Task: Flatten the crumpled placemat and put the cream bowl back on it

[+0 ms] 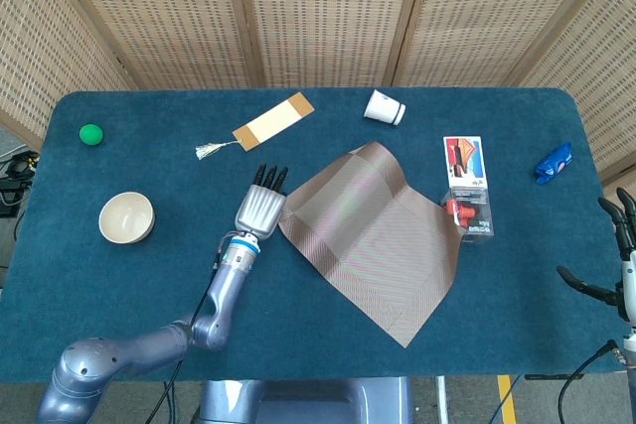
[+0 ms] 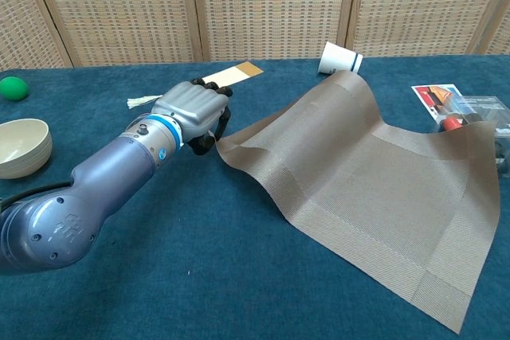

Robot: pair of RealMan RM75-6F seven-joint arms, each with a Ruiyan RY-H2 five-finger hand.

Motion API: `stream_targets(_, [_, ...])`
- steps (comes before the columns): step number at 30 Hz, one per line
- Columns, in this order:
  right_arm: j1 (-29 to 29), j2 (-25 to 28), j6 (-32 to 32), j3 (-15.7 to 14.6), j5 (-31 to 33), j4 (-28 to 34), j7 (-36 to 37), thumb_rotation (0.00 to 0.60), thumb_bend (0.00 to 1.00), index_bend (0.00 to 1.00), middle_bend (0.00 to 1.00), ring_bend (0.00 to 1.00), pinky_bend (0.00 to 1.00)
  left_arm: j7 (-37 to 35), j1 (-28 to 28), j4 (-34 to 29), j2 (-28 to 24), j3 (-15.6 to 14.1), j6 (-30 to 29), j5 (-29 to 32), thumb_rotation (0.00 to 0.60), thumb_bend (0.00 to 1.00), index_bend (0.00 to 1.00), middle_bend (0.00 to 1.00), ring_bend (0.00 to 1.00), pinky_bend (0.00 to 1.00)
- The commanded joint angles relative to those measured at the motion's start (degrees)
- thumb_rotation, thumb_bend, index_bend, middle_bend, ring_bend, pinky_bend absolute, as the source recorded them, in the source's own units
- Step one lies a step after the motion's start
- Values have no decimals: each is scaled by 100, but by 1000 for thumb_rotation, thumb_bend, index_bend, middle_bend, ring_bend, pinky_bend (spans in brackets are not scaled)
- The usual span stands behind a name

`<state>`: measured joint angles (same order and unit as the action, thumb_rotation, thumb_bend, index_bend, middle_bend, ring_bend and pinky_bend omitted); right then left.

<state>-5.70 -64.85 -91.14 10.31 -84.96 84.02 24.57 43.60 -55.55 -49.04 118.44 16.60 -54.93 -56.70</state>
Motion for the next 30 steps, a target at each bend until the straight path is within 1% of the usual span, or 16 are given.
stream_targets(1, [-1, -1, 6, -3, -4, 1, -1, 600, 262, 136, 0, 0, 0, -5, 14, -36, -25, 2, -13, -13, 600, 555, 610, 0, 0, 0])
stream_targets(4, [-7, -3, 23, -7, -7, 1, -2, 600, 261, 136, 0, 0, 0, -39, 56, -154, -88, -17, -65, -64, 600, 555, 612, 0, 0, 0])
stream_targets(7, [-6, -4, 20, -9, -15, 4, -2, 600, 262, 136, 0, 0, 0, -61, 137, -419, -221, -92, -161, -173, 600, 555, 612, 0, 0, 0])
stream_targets(10, [-2, -2, 11, -10, -24, 14, 3, 600, 262, 136, 0, 0, 0, -143, 356, -1023, -539, -315, -409, -445, 600, 555, 613, 0, 0, 0])
stream_targets(17, [12, 1, -42, -21, -75, 44, -30, 600, 262, 136, 0, 0, 0, -17, 751, -2124, -1211, -724, -688, -712, 600, 555, 625, 0, 0, 0])
stream_targets(21, [20, 5, -64, -42, -119, 85, -64, 600, 261, 136, 0, 0, 0, -32, 1059, -2921, -1754, -1067, -909, -966, 600, 555, 630, 0, 0, 0])
stream_targets(24, [26, 5, -86, -53, -150, 106, -95, 600, 261, 136, 0, 0, 0, -42, 1159, -3178, -1950, -1185, -985, -1079, 600, 555, 631, 0, 0, 0])
stream_targets(30, [42, -5, -130, -124, -270, 180, -187, 600, 261, 136, 0, 0, 0, -128, 1496, -3856, -2454, -1582, -1299, -1521, 600, 555, 632, 0, 0, 0])
